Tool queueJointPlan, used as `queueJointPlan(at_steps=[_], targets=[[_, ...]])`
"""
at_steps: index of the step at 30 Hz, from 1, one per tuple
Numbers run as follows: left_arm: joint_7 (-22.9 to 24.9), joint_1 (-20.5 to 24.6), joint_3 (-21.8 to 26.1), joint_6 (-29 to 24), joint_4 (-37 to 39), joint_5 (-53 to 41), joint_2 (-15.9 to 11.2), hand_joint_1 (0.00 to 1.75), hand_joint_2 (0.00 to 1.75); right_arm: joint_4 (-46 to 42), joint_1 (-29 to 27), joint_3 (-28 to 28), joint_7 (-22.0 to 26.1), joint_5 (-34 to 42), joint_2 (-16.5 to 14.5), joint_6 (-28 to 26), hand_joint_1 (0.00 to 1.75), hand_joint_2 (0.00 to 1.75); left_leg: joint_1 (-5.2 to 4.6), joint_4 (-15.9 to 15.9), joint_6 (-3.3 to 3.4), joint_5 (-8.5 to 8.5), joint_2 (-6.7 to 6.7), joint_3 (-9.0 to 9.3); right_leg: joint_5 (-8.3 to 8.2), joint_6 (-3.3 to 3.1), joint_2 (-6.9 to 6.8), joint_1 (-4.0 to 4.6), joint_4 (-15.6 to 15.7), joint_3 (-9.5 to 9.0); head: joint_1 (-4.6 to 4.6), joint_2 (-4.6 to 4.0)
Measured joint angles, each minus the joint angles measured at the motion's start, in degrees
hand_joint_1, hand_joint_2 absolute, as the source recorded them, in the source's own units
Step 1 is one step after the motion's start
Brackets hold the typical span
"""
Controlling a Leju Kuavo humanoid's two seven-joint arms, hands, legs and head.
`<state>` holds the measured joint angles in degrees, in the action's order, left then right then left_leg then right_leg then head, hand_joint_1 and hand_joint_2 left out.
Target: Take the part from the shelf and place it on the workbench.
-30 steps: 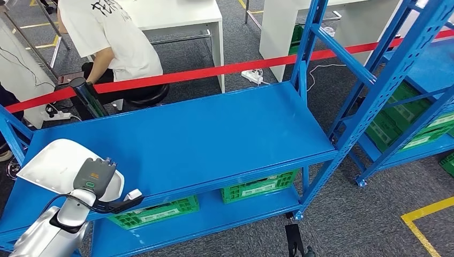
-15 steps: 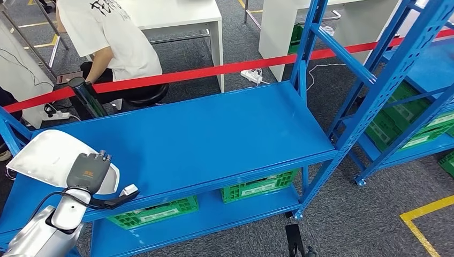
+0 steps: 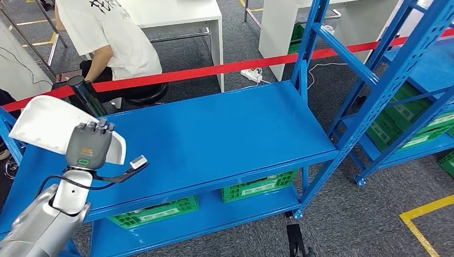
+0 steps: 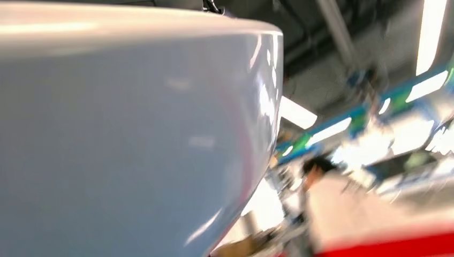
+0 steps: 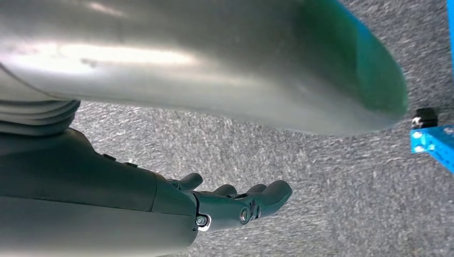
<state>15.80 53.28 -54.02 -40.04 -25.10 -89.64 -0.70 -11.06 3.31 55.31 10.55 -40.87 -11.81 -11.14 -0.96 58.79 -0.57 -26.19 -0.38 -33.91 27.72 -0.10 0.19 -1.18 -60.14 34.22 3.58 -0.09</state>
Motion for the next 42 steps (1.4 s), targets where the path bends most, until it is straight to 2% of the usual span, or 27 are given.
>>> queueJointPlan(at_steps=[3, 5, 7, 9, 12, 14, 16, 19, 22, 25, 29, 31, 32, 34, 35, 36, 37, 38, 40, 41, 42], targets=[[-7.94, -2.06, 3.06, 0.18, -7.07, 0.25, -0.31, 1.75, 1.75, 0.00, 0.05, 0.13, 0.68, -0.12, 0.01, 0.75, 0.00, 0.00, -0.01, 0.00, 0.03, -0.04, 0.06, 0.02, 0.00, 0.00, 0.05, -0.02, 0.03, 0.01, -0.01, 0.00], [-13.76, -3.90, 6.38, 2.12, -10.71, 0.88, -0.30, 1.75, 1.75, 0.00, 0.04, 0.36, 0.79, -0.18, 0.02, 1.10, 0.00, 0.00, -0.01, 0.00, 0.03, -0.06, 0.09, 0.02, 0.01, 0.00, 0.08, -0.02, 0.05, 0.03, -0.01, 0.00], [-17.51, -5.63, 9.25, 5.04, -13.93, 1.05, -0.36, 1.75, 1.75, 0.00, 0.00, 0.57, 0.66, -0.32, 0.04, 1.41, 0.00, 0.00, -0.01, -0.01, 0.03, -0.06, 0.11, 0.02, 0.01, 0.00, 0.09, -0.02, 0.05, 0.05, -0.02, 0.00], [-17.12, -7.03, 10.64, 6.71, -17.42, 0.54, -0.98, 1.75, 1.75, 0.00, -0.11, 0.69, 0.31, -0.52, 0.07, 1.54, 0.00, 0.00, 0.01, -0.02, 0.03, -0.06, 0.10, -0.02, 0.01, 0.00, 0.08, 0.00, 0.05, 0.08, -0.01, 0.00], [-12.37, -7.90, 9.76, 6.91, -23.18, 0.02, -2.90, 1.75, 1.75, 0.00, -0.18, 0.94, -0.38, -0.87, 0.08, 1.51, 0.00, 0.00, 0.03, -0.03, 0.01, -0.04, 0.07, -0.06, 0.01, 0.00, 0.06, 0.04, 0.05, 0.10, -0.01, 0.00], [-12.18, -8.66, 9.24, 6.81, -27.53, -0.03, -4.05, 1.75, 1.75, 0.00, -0.23, 1.05, -0.72, -0.96, 0.08, 1.43, 0.00, 0.00, 0.03, -0.03, 0.01, -0.04, 0.08, -0.06, 0.02, 0.00, 0.06, 0.04, 0.05, 0.10, -0.02, 0.00], [-14.08, -10.05, 9.15, 6.77, -32.65, 0.10, -4.83, 1.75, 1.75, 0.00, -0.27, 1.17, -1.10, -0.98, 0.08, 1.29, 0.00, 0.00, 0.03, -0.03, 0.02, -0.05, 0.08, -0.07, 0.02, 0.00, 0.07, 0.04, 0.06, 0.11, -0.02, 0.00], [-19.55, -12.64, 9.18, 7.20, -40.55, 2.55, -5.32, 1.75, 1.75, 0.00, -0.28, 1.45, -1.34, -1.15, 0.08, 1.01, 0.00, 0.00, -0.07, 0.04, 0.14, -0.15, 0.08, -0.10, 0.02, 0.06, 0.06, -0.07, 0.14, 0.09, -0.01, 0.00], [-25.52, -15.03, 9.23, 9.81, -47.60, 10.51, -5.47, 1.75, 1.75, 0.00, -0.27, 1.54, -1.01, -1.58, 0.08, 0.92, 0.00, 0.00, -0.26, 0.11, 0.37, -0.30, 0.08, -0.11, 0.05, 0.22, 0.06, -0.26, 0.17, 0.07, -0.01, 0.00], [-30.09, -17.49, 9.18, 12.64, -53.65, 20.34, -5.80, 1.75, 1.75, 0.00, -0.29, 1.54, -0.56, -2.03, 0.08, 0.97, 0.00, 0.00, -0.50, 0.28, 0.68, -0.48, 0.10, -0.18, 0.09, 0.53, 0.06, -0.42, 0.18, 0.06, -0.02, 0.00], [-32.84, -19.99, 9.10, 13.85, -59.87, 25.06, -6.25, 1.75, 1.75, 0.00, -0.24, 1.54, -0.31, -2.30, 0.12, 1.06, 0.00, 0.00, -0.56, 0.19, 1.34, -0.31, 0.11, -0.15, -0.01, 1.23, 0.07, -0.44, 0.42, -0.18, -0.01, 0.00], [-33.33, -20.88, 9.07, 14.15, -62.19, 25.52, -6.34, 1.75, 1.75, 0.00, -0.23, 1.54, -0.19, -2.34, 0.28, 1.03, 0.00, 0.00, -0.18, -0.59, 1.82, 0.43, 0.27, 0.17, 1.05, 1.61, 0.05, -0.28, -0.57, 0.07, 0.07, 0.00], [-33.39, -21.24, 9.05, 14.24, -63.14, 25.40, -6.34, 1.75, 1.75, 0.00, -0.22, 1.54, -0.09, -2.38, 0.37, 1.00, 0.00, 0.00, 0.03, -0.95, 2.01, 0.74, 0.36, 0.24, 2.55, 1.74, 0.05, -0.20, -2.49, 0.80, 0.16, 0.00], [-33.28, -22.18, 9.04, 14.49, -64.62, 24.79, -6.34, 1.75, 1.75, 0.00, -0.22, 1.54, 0.20, -2.68, 0.51, 0.88, 0.00, 0.00, 0.13, -1.01, 2.19, 0.92, 0.53, 0.02, 6.60, 1.89, 0.04, -0.22, -9.11, 3.48, 0.31, 0.00], [-33.17, -22.78, 9.04, 14.66, -65.19, 24.52, -6.34, 1.75, 1.75, 0.00, -0.24, 1.54, 0.34, -2.86, 0.57, 0.81, 0.00, 0.00, 0.14, -0.90, 2.19, 0.94, 0.61, -0.19, 8.08, 1.96, 0.04, -0.24, -12.52, 4.84, 0.34, 0.00], [-33.05, -23.37, 9.04, 14.81, -65.65, 24.32, -6.34, 1.75, 1.75, 0.00, -0.25, 1.54, 0.46, -3.03, 0.65, 0.74, 0.00, 0.00, 0.19, -0.74, 2.15, 0.97, 0.68, -0.43, 8.51, 2.02, 0.02, -0.28, -14.45, 5.49, 0.34, 0.00], [-32.95, -23.82, 9.04, 14.93, -66.05, 24.21, -6.34, 1.75, 1.75, 0.00, -0.26, 1.54, 0.54, -3.14, 0.71, 0.70, 0.00, 0.00, 0.29, -0.50, 2.06, 1.02, 0.72, -0.72, 7.82, 2.11, 0.00, -0.36, -14.23, 5.10, 0.34, 0.00], [-32.88, -24.11, 9.04, 14.95, -66.39, 24.13, -6.34, 1.75, 1.75, 0.00, -0.25, 1.54, 0.59, -3.22, 0.79, 0.68, 0.00, 0.00, 0.44, -0.17, 1.90, 1.05, 0.73, -1.04, 6.30, 2.25, -0.04, -0.47, -11.88, 3.64, 0.34, 0.00], [-32.81, -24.34, 9.05, 14.98, -67.04, 23.89, -6.34, 1.75, 1.75, 0.00, -0.13, 1.54, 0.66, -3.39, 0.91, 0.67, 0.00, 0.00, 0.66, 0.66, 1.28, 1.07, 0.66, -1.74, 3.55, 2.39, -0.03, -0.59, -4.60, -0.53, 0.42, 0.00], [-32.80, -24.47, 9.06, 15.06, -67.31, 23.63, -6.32, 1.75, 1.75, 0.00, -0.06, 1.54, 0.68, -3.56, 0.93, 0.60, 0.00, 0.00, 0.64, 1.02, 0.90, 1.09, 0.58, -1.99, 2.79, 2.15, 0.10, -0.56, -2.30, -1.77, 0.46, 0.00], [-32.80, -24.67, 9.09, 15.15, -67.60, 23.28, -6.28, 1.75, 1.75, 0.00, 0.01, 1.54, 0.67, -3.74, 0.93, 0.51, 0.00, 0.00, 0.56, 1.30, 0.51, 1.17, 0.50, -2.21, 2.70, 1.71, 0.25, -0.54, -1.19, -2.26, 0.49, 0.00]])
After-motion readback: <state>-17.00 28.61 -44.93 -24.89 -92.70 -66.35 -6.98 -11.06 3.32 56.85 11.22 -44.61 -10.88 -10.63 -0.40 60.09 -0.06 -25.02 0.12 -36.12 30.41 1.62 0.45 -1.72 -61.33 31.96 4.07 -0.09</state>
